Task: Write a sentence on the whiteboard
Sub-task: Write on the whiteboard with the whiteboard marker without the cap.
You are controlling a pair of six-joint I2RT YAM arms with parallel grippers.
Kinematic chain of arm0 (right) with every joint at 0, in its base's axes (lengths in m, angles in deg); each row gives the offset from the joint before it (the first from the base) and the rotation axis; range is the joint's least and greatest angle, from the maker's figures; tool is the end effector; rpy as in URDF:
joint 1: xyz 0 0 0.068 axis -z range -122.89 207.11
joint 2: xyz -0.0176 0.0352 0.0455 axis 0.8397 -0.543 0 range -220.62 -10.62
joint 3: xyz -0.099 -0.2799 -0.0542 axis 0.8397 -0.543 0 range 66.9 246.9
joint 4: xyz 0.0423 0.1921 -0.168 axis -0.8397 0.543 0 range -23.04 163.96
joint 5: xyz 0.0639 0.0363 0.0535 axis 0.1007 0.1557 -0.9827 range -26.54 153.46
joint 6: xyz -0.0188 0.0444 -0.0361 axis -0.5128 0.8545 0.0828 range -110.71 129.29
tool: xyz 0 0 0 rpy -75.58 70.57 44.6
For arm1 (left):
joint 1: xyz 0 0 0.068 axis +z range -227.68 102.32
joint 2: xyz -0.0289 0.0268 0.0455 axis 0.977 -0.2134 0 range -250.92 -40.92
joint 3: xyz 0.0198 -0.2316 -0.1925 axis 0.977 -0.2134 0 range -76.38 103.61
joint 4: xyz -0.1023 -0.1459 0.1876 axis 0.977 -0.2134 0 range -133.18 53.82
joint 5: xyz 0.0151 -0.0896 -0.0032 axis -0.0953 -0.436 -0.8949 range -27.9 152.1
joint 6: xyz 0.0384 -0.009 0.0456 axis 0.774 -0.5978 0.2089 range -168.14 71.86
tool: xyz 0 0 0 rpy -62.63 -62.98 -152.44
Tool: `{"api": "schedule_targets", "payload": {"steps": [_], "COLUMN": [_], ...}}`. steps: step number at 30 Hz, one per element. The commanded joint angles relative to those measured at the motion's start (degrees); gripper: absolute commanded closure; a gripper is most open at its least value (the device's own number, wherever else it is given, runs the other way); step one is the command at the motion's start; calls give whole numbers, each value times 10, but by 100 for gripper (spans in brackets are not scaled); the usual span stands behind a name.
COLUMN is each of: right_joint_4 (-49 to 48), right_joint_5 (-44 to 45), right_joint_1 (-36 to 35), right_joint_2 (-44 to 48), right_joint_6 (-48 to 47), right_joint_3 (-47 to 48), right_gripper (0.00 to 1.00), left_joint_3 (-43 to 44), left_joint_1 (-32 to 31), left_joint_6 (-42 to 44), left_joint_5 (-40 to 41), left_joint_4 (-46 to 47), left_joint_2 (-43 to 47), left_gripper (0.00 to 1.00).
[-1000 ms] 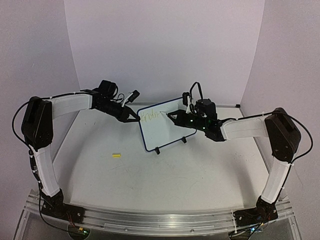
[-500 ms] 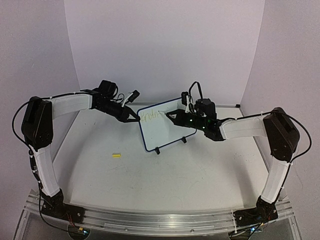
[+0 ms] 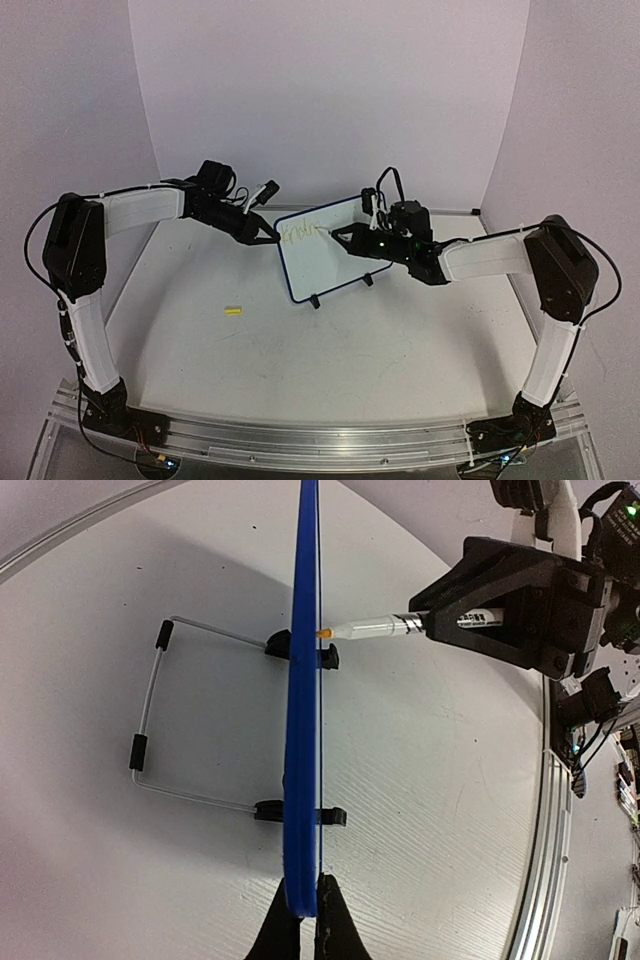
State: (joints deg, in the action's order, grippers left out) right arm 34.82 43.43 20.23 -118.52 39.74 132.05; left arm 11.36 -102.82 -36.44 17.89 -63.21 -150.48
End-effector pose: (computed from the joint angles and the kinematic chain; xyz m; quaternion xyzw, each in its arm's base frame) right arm 0.3449 0.2778 0.2516 -0.1533 0.7503 0.4601 0.4493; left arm 0.3808 -0.2129 0.2763 0.3996 0.7811 -0.3879 0.2823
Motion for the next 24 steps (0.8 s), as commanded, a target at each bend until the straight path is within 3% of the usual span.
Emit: {"api": "schedule_targets", "payload": {"steps": [1, 24], "right_joint_4": [-3, 3], "right_joint_5": [15, 74], "right_joint_1": [2, 2], "right_joint_2": [-4, 33], "right_joint_6": [0, 0], "right_joint_3": [-12, -28], "right_gripper": [100, 100], "left_joint_3": [9, 9], "left_joint_1": [-13, -14], "left_joint_6": [11, 11], "left_joint_5": [7, 7], "left_joint_4": [-29, -30], "left_joint_2": [-5, -3], "left_gripper": [100, 100]}}
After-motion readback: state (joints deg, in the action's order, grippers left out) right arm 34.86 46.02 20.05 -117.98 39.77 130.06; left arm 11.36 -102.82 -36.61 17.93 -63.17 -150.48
